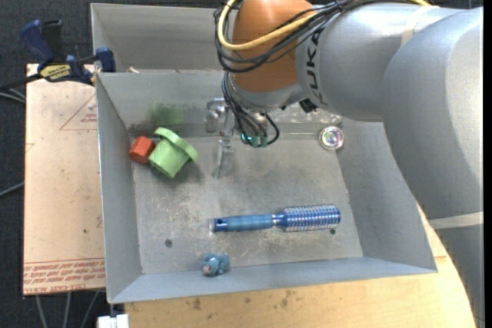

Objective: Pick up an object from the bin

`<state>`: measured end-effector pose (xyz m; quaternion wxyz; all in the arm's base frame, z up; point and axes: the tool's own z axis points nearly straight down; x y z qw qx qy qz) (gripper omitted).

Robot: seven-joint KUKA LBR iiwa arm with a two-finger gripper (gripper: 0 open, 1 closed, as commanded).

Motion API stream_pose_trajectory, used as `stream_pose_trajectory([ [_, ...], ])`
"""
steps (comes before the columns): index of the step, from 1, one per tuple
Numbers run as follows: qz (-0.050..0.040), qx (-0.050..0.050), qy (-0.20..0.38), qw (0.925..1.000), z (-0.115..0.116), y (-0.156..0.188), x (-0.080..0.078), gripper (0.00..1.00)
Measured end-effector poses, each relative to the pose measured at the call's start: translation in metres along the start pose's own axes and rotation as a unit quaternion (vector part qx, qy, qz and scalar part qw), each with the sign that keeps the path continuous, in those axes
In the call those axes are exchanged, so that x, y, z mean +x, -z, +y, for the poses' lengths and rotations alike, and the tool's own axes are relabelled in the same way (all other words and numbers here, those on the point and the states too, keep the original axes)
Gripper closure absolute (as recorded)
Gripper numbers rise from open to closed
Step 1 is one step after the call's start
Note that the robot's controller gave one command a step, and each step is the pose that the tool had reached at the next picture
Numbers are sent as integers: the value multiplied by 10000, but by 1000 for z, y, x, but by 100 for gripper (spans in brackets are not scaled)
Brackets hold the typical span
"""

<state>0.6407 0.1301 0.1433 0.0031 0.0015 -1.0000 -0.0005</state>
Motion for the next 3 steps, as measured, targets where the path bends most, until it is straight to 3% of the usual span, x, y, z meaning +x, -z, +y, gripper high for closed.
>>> stream_pose_trajectory([
  [1, -10, -4, 763, 9971, 108, -59, 38, 0],
  [2, -41, -5, 715, 9974, 104, -56, 34, 100],
  [3, -74, -6, 700, 9975, 78, 67, 57, 100],
])
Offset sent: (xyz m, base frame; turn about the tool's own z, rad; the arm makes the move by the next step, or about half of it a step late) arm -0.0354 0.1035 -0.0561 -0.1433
